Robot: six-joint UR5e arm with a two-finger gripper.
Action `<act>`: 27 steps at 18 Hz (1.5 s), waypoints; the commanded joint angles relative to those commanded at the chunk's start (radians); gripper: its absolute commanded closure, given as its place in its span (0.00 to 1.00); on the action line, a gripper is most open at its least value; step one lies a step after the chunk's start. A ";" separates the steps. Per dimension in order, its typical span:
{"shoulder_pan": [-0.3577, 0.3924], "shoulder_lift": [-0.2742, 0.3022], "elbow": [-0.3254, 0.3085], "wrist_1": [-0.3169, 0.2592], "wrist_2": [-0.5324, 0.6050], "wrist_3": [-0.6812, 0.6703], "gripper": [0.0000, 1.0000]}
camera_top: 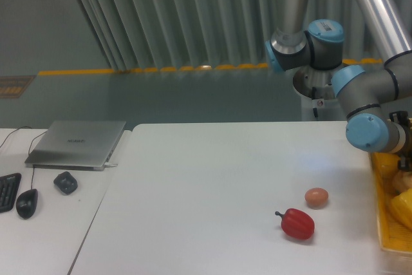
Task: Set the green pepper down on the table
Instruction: 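Lower the gripper into the basket and grasp the green pepper, then lift the green pepper up out of the basket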
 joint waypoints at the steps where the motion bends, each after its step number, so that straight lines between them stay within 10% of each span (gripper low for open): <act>1: 0.000 0.000 0.000 0.000 0.000 -0.003 0.00; 6: 0.000 0.000 0.002 0.000 0.002 -0.003 0.01; 10: -0.002 0.000 0.002 0.000 0.002 -0.023 0.35; 19: 0.029 0.005 0.087 -0.108 -0.020 -0.005 0.38; 27: 0.086 0.070 0.192 -0.201 -0.266 -0.020 0.38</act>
